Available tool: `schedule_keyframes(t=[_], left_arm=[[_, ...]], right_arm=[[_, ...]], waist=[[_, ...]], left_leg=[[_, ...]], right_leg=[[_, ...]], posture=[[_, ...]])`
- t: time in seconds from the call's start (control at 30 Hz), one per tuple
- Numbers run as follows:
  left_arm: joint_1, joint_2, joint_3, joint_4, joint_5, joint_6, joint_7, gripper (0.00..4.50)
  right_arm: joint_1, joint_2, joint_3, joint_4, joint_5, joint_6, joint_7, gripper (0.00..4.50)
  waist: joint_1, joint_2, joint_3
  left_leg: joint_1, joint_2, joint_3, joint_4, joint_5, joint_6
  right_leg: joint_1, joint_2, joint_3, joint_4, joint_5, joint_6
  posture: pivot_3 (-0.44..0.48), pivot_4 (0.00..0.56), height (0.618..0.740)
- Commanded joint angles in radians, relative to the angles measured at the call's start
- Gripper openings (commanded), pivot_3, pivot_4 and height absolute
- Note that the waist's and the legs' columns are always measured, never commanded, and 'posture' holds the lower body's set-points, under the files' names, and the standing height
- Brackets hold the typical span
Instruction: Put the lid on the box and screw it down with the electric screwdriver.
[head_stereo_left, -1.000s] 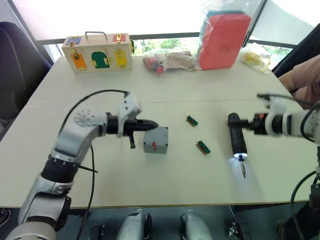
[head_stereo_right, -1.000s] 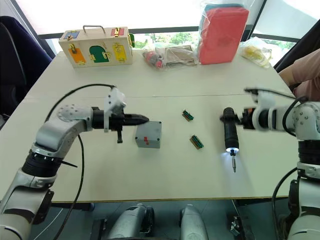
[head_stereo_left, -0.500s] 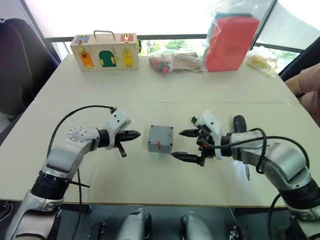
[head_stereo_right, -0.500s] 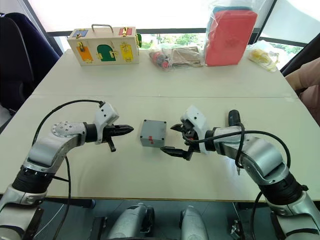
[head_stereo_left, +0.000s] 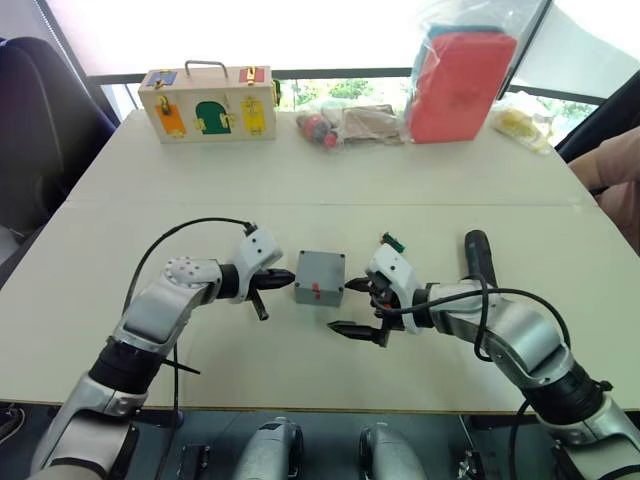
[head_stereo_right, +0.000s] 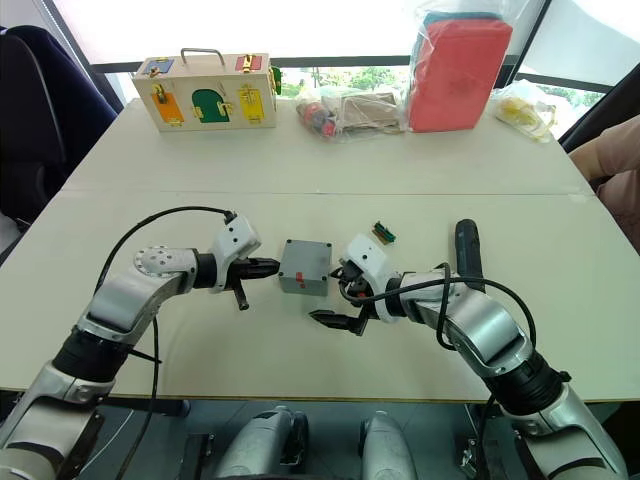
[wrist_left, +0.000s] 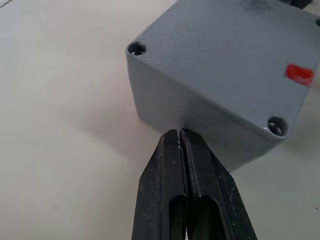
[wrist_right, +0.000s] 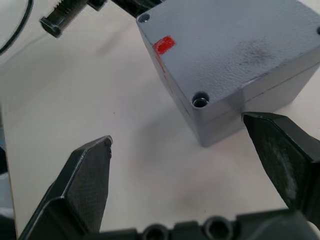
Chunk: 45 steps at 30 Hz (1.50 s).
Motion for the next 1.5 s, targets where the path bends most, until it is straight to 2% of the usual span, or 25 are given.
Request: schedule_keyframes(t=[0.03, 0.17, 0.33, 0.47, 0.57, 0.77, 1.03, 1.23, 1.5], left_arm=[[-0.068, -0.043, -0.023, 0.063, 0.022, -0.065, -0.020, 0.00], [-0.096, -0.058, -0.021, 0.124, 0.053, -0.104, -0.019, 0.00], [-0.083, 0.003, 0.009, 0.115, 0.069, -0.106, -0.039, 0.00], [-0.032, 0.071, 0.016, 0.045, 0.057, -0.073, -0.077, 0.00], [0.031, 0.108, 0.015, -0.038, 0.045, -0.023, -0.088, 0.00], [0.085, 0.063, 0.013, -0.127, 0.015, 0.048, -0.055, 0.00], [0.053, -0.005, 0.000, -0.096, 0.034, 0.064, 0.007, 0.00], [0.032, -0.010, 0.000, -0.069, 0.038, 0.053, 0.009, 0.00], [0.046, 0.005, -0.010, -0.095, 0.028, 0.069, -0.017, 0.00]], right_arm=[[0.005, 0.046, -0.038, -0.107, 0.085, 0.056, 0.012, 4.44], [0.014, 0.051, -0.065, -0.141, 0.101, 0.096, -0.001, 4.44], [0.009, -0.062, -0.105, -0.142, 0.045, 0.069, 0.029, 4.44], [-0.005, -0.096, -0.078, -0.053, -0.043, -0.030, 0.040, 4.44], [-0.036, -0.081, -0.005, 0.051, -0.156, -0.152, 0.049, 4.44], [-0.052, -0.025, 0.040, 0.092, -0.191, -0.200, 0.100, 4.44], [-0.005, -0.014, 0.038, -0.020, -0.157, -0.134, 0.134, 4.44], [0.020, 0.004, 0.031, -0.065, -0.165, -0.090, 0.108, 4.44], [0.016, -0.011, 0.027, -0.035, -0.204, -0.109, 0.109, 4.44]], waist=[[0.001, 0.000, 0.000], [0.000, 0.000, 0.000], [-0.001, 0.000, 0.000], [-0.003, 0.000, 0.000], [-0.004, 0.000, 0.000], [0.001, 0.000, 0.000], [0.000, 0.000, 0.000], [-0.001, 0.000, 0.000], [0.000, 0.000, 0.000]], left_leg=[[0.000, 0.000, 0.000, 0.000, 0.000, 0.000], [0.000, 0.000, 0.000, 0.000, 0.000, 0.000], [0.000, 0.000, 0.000, 0.000, 0.000, 0.000], [0.000, 0.000, 0.000, 0.000, 0.000, 0.000], [0.000, 0.000, 0.000, 0.000, 0.000, 0.000], [0.000, 0.000, 0.001, 0.001, 0.000, 0.000], [0.000, -0.001, 0.000, 0.001, 0.000, 0.000], [0.000, -0.001, 0.000, 0.001, 0.000, 0.000], [0.000, -0.001, 0.000, 0.001, 0.000, 0.000]], right_leg=[[0.000, 0.000, 0.000, 0.000, 0.000, 0.000], [0.000, 0.000, 0.000, 0.000, 0.000, 0.000], [0.000, 0.001, 0.000, 0.000, 0.000, 0.000], [0.000, 0.001, -0.001, 0.000, 0.000, 0.000], [0.000, 0.001, -0.001, 0.000, 0.000, 0.000], [0.001, 0.002, -0.001, 0.001, 0.000, 0.000], [0.001, 0.003, -0.002, 0.001, 0.000, 0.000], [0.001, 0.003, -0.002, 0.002, 0.000, 0.000], [0.001, 0.003, -0.002, 0.001, 0.000, 0.000]], posture=[[0.000, 0.150, 0.740], [0.000, 0.150, 0.740], [0.000, 0.150, 0.740], [0.000, 0.150, 0.740], [0.000, 0.150, 0.740], [0.000, 0.150, 0.740], [0.000, 0.150, 0.740], [0.000, 0.150, 0.740], [0.000, 0.150, 0.740]])
